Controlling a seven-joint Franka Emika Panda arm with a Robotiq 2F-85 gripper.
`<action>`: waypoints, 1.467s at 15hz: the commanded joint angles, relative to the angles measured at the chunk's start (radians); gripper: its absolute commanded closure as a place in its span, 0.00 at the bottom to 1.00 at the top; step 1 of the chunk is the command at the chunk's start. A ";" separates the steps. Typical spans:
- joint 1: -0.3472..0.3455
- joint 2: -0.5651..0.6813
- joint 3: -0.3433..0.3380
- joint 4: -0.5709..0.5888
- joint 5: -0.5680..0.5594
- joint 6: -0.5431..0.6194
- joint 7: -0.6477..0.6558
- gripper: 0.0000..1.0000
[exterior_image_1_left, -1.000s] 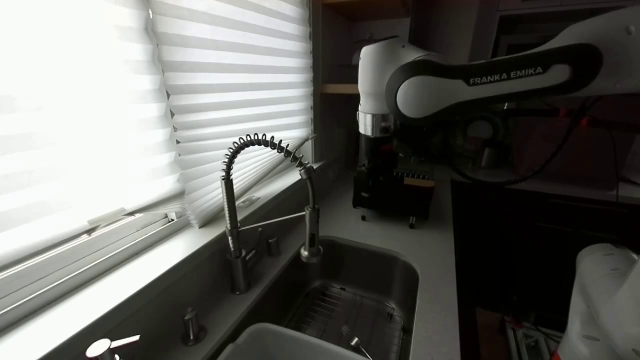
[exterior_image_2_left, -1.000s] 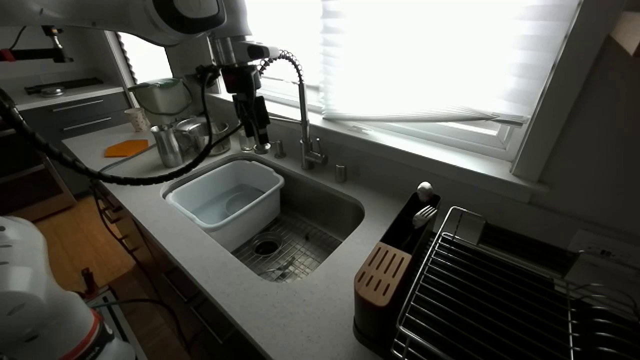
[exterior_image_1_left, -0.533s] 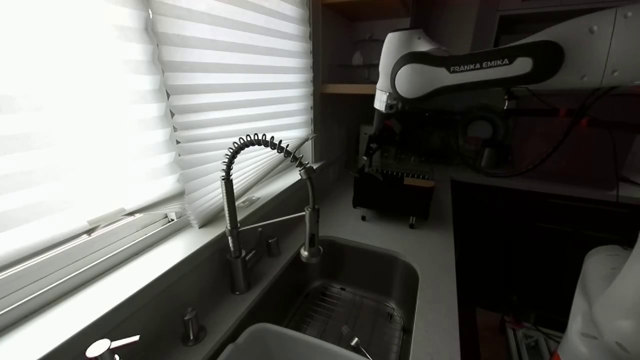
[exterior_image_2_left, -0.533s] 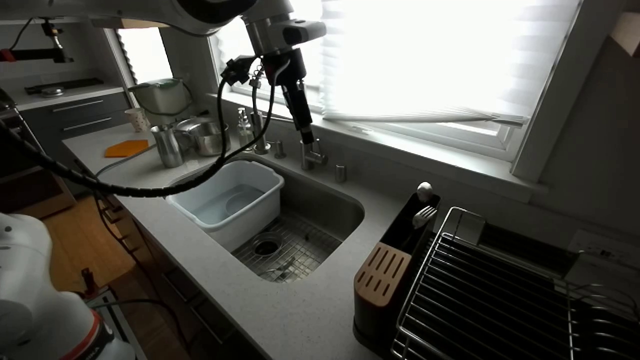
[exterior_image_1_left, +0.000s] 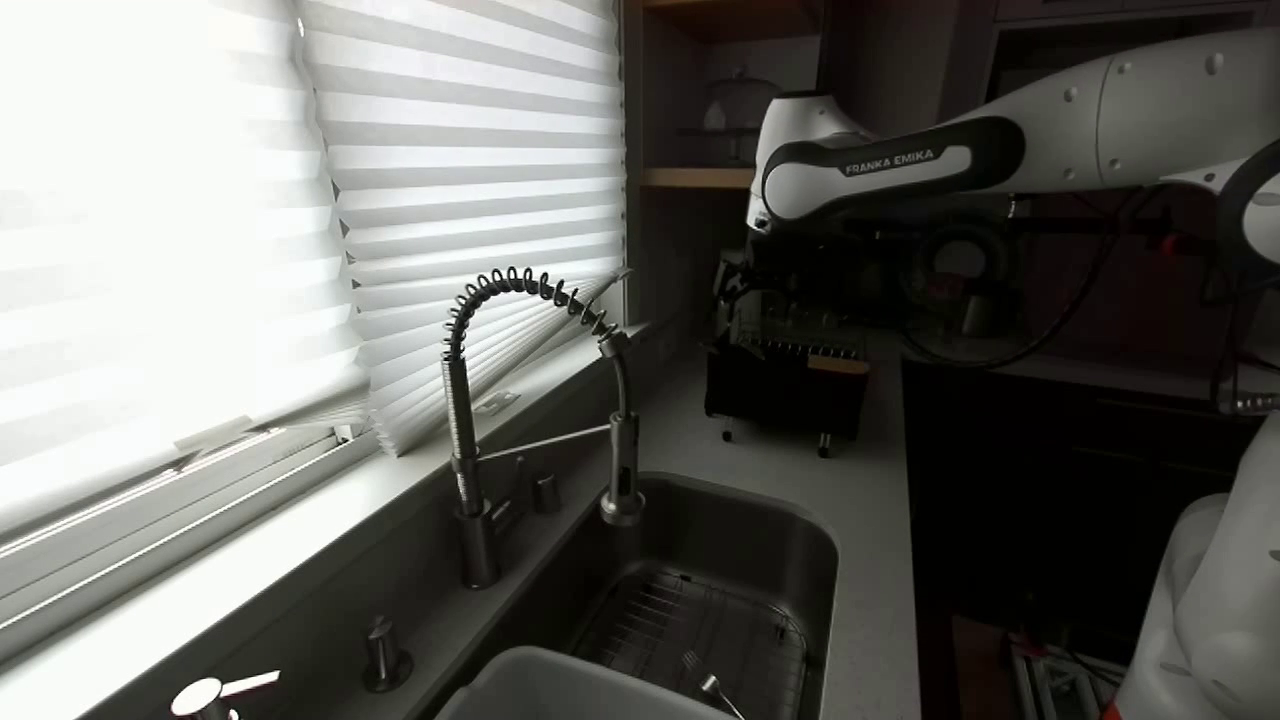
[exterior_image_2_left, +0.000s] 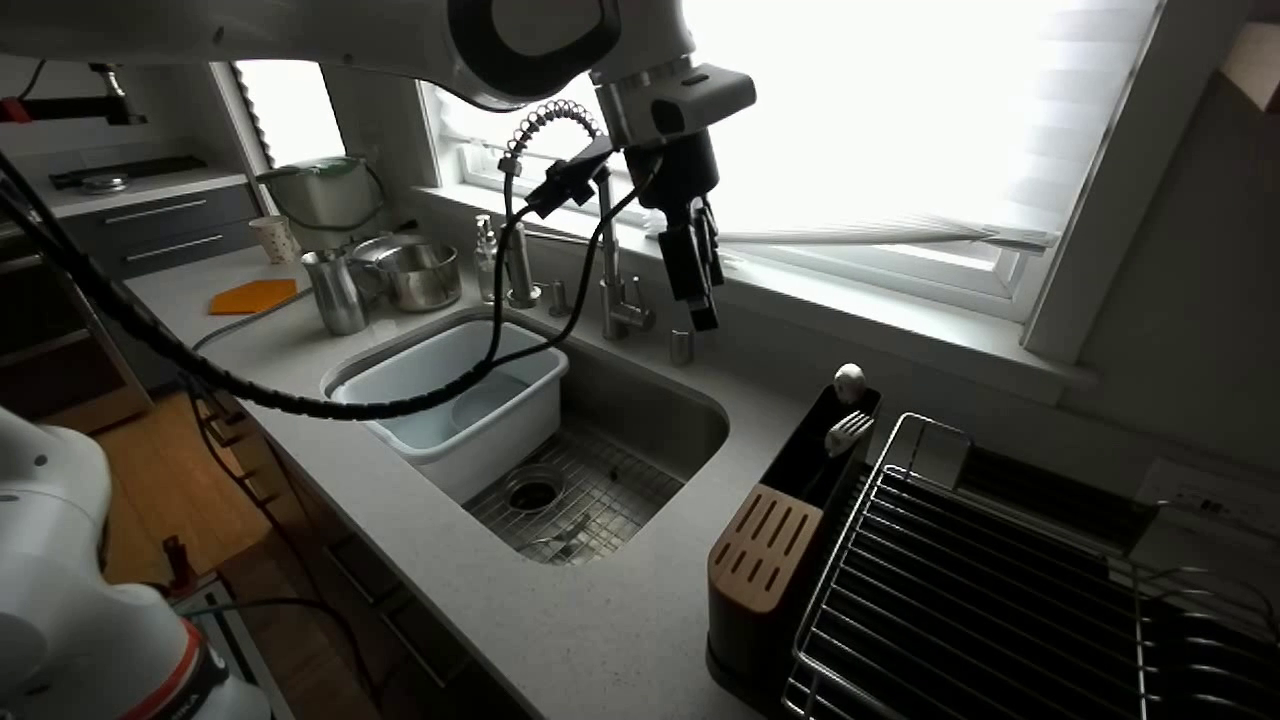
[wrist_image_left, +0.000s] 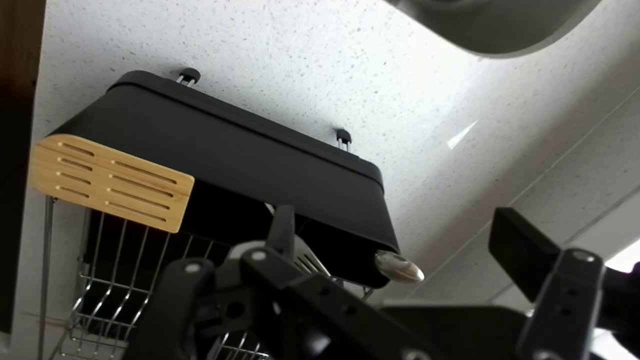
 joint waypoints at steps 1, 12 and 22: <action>-0.019 0.104 -0.042 0.083 0.028 -0.003 0.133 0.00; -0.011 0.162 -0.074 0.131 -0.046 -0.003 0.210 0.00; -0.082 0.422 -0.150 0.394 0.037 -0.140 -0.017 0.00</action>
